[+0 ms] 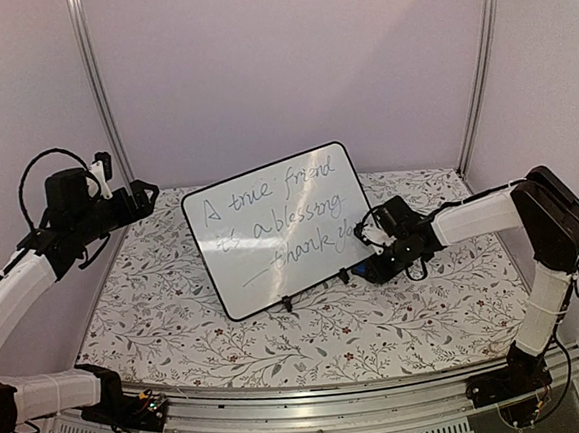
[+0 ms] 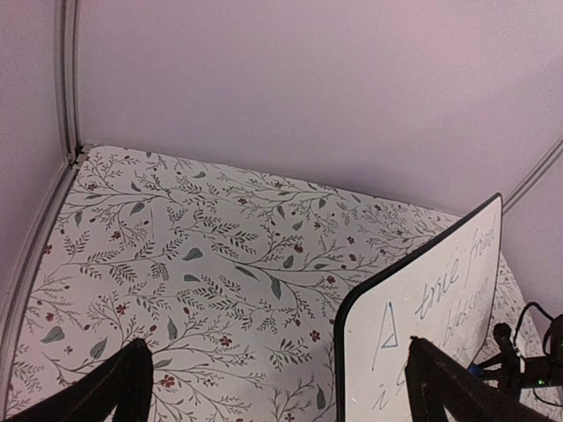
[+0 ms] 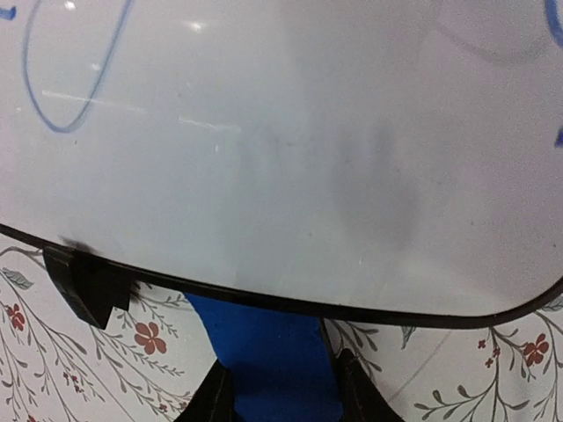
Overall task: Erase the whiteboard
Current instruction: Move the whiteboard eraser to the center of the board.
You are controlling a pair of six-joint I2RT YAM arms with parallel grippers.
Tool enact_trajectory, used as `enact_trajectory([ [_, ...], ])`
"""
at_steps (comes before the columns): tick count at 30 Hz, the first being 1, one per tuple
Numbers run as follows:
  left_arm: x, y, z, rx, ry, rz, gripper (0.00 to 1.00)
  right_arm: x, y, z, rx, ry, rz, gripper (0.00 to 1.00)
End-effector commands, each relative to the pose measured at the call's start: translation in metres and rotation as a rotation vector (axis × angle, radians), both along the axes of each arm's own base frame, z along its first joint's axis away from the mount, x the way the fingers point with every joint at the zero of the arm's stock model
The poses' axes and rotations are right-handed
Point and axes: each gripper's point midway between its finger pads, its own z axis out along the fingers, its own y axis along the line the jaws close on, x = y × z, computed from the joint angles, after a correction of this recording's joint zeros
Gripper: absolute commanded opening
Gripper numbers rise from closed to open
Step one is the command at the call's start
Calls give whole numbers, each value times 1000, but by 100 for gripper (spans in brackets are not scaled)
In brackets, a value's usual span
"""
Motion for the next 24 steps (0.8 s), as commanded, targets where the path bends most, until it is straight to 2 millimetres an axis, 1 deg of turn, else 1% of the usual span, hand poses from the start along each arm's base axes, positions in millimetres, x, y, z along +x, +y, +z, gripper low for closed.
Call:
enact_trajectory([
  [1, 2, 3, -6, -4, 14, 7, 100, -22, -8, 6, 32, 45, -71, 28],
  [2, 2, 3, -6, -3, 14, 7, 100, -29, -10, 5, 24, 50, -73, 28],
  [5, 2, 3, -6, -5, 14, 7, 100, -46, -11, 14, 1, 37, -81, 28],
  [7, 2, 2, -6, -6, 15, 4, 100, -53, -16, 18, -28, 27, -106, 29],
  [8, 2, 3, -6, -7, 16, 4, 100, -56, -17, 21, -26, 28, -120, 31],
  [11, 2, 3, -6, -7, 15, 6, 100, -63, -20, 21, -34, 38, -132, 47],
  [14, 2, 3, -6, -7, 15, 7, 100, -63, -23, 22, -48, 31, -136, 61],
  [16, 2, 3, -7, -7, 17, 7, 100, -61, -20, 25, -51, 29, -116, 70],
  [17, 2, 3, -7, -8, 18, 8, 100, -59, -17, 26, -57, 29, -99, 73],
  [18, 2, 3, -7, -8, 19, 7, 100, -57, -15, 28, -64, 26, -87, 74],
  [20, 2, 3, -7, -8, 17, 8, 100, -54, -13, 23, -95, 31, -49, 77],
  [24, 2, 5, -8, -2, 19, 14, 100, -54, -4, 19, -100, 56, 7, 77],
])
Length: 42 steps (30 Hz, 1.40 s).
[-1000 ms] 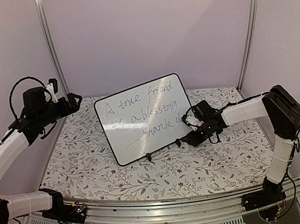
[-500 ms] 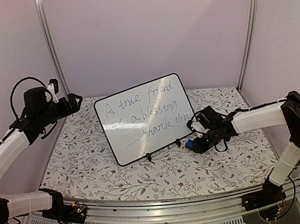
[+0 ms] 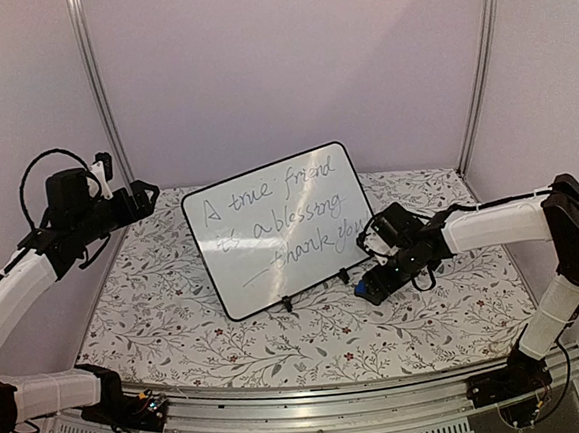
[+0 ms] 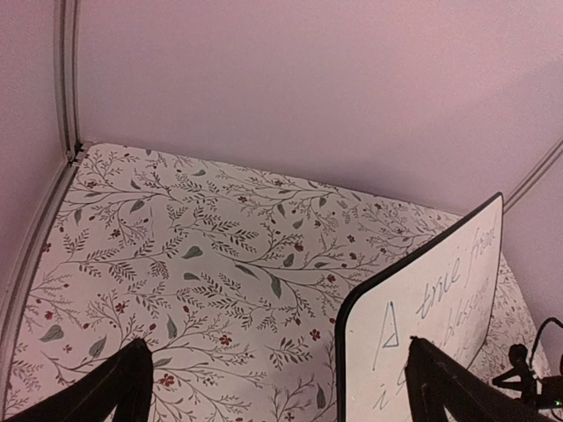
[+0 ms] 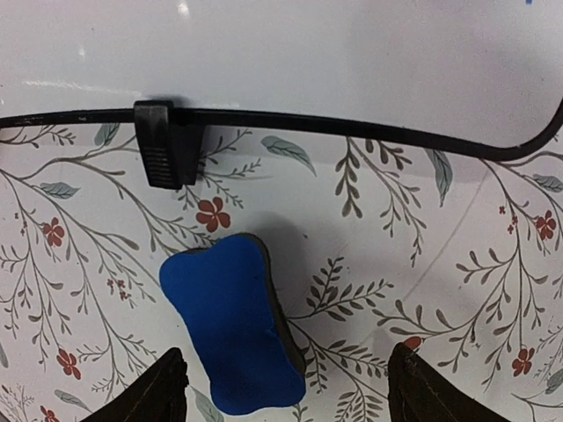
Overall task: Erase the whiteboard
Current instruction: Pick up the whiteboard eraser from the center of the board.
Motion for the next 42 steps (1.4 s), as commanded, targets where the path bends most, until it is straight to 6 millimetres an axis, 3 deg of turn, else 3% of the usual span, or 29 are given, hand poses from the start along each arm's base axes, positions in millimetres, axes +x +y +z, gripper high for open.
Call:
enact_trajectory([
  [1, 1, 5, -5, 1, 11, 14, 100, 1, 9, -3, -18, 23, 81, 77],
  [6, 2, 4, -6, -1, 14, 11, 100, 6, 14, -2, -21, 6, 119, 75],
  [14, 2, 4, -7, 0, 17, 9, 100, -1, 32, -11, 26, 68, 211, 60],
  [25, 2, 3, -6, -1, 14, 4, 100, -7, 29, -13, 15, 70, 247, 43],
  [42, 1, 3, -6, -3, 14, 5, 100, -3, 24, -20, -21, 68, 229, 38],
])
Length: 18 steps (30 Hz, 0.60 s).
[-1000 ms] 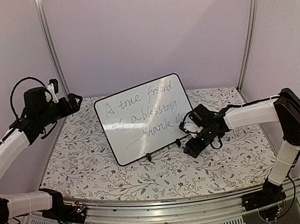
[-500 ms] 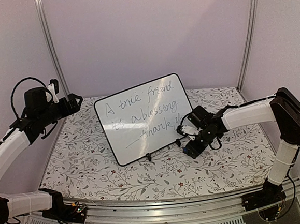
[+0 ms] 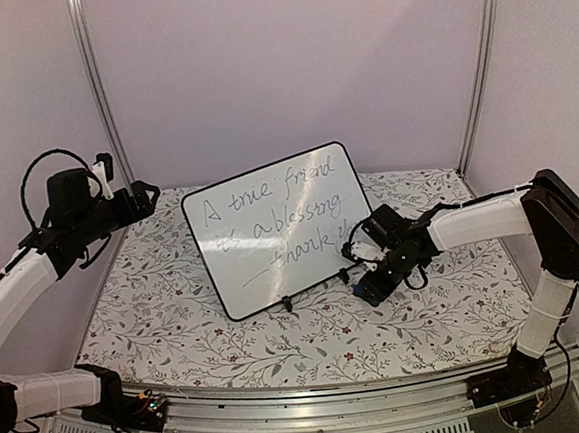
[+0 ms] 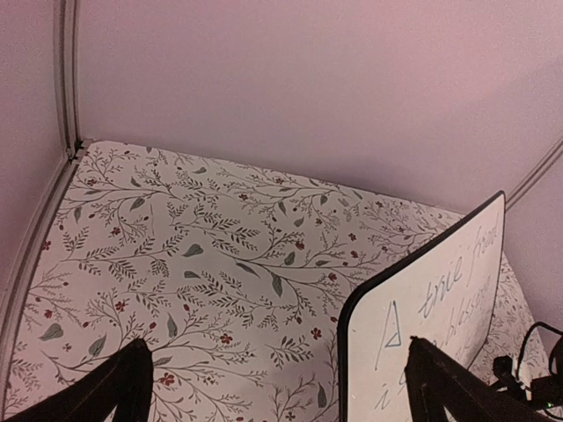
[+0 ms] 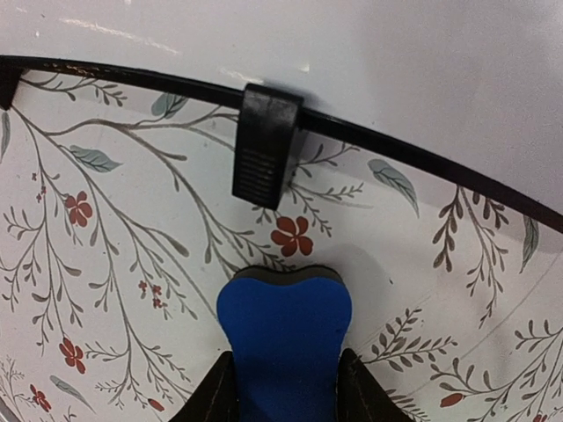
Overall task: Erase the whiteboard
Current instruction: Pick up the whiteboard eraser from the center of the board.
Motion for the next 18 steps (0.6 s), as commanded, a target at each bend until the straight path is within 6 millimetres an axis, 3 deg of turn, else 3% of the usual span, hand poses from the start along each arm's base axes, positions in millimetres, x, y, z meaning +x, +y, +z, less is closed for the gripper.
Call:
enact_trajectory([
  [1, 0, 3, -4, -4, 7, 5, 100, 1, -2, -4, -20, 1, -3, 38],
  [12, 1, 3, -5, -5, 10, 6, 100, 2, -2, -9, -30, 8, -4, 39],
  [18, 1, 3, -4, -6, 9, 6, 100, 6, -2, -3, -23, -11, -10, 32],
])
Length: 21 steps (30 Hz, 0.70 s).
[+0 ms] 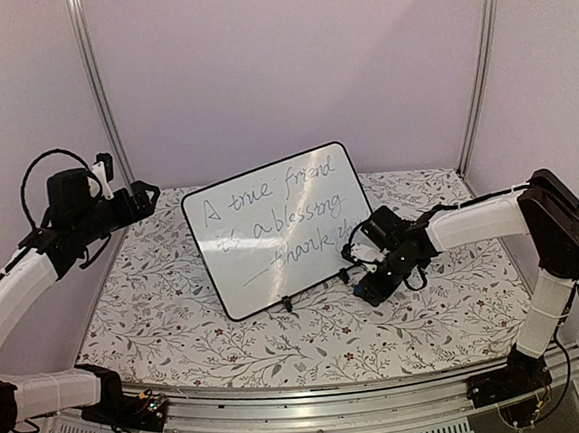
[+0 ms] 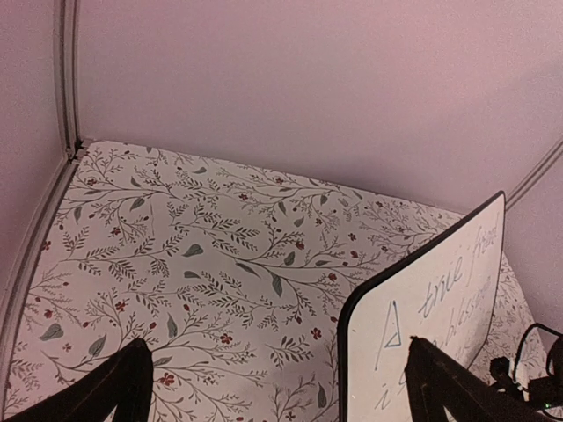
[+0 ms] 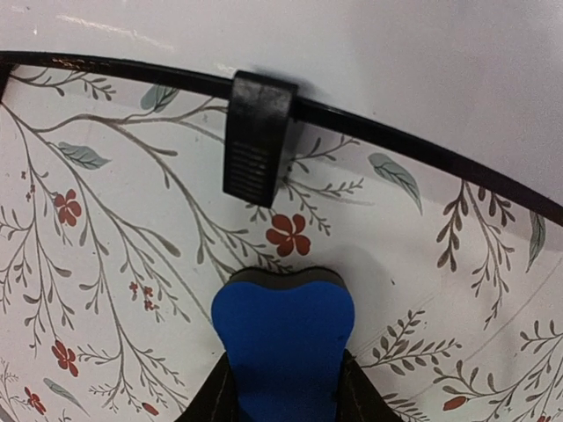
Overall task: Erase the whiteboard
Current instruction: Pick up the whiteboard eraser from the center of the board.
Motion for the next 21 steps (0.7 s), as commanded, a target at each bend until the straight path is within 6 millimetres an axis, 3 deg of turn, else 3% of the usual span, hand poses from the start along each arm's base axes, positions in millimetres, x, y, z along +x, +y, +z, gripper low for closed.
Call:
enact_trajectory([
  [1, 1, 3, -5, -5, 10, 5, 100, 6, 1, 3, -6, -22, -5, 31],
  [6, 1, 3, -4, -6, 9, 4, 100, 6, 5, 10, 21, -28, 1, 20],
  [13, 1, 2, -4, -7, 8, -2, 100, 9, 12, 34, 84, -64, 4, 17],
  [16, 0, 0, -3, -11, 2, -17, 100, 4, 24, 61, 184, -87, 41, 17],
  [21, -2, -12, 3, -36, -24, -82, 100, -4, 44, 123, 393, -178, 123, 17],
])
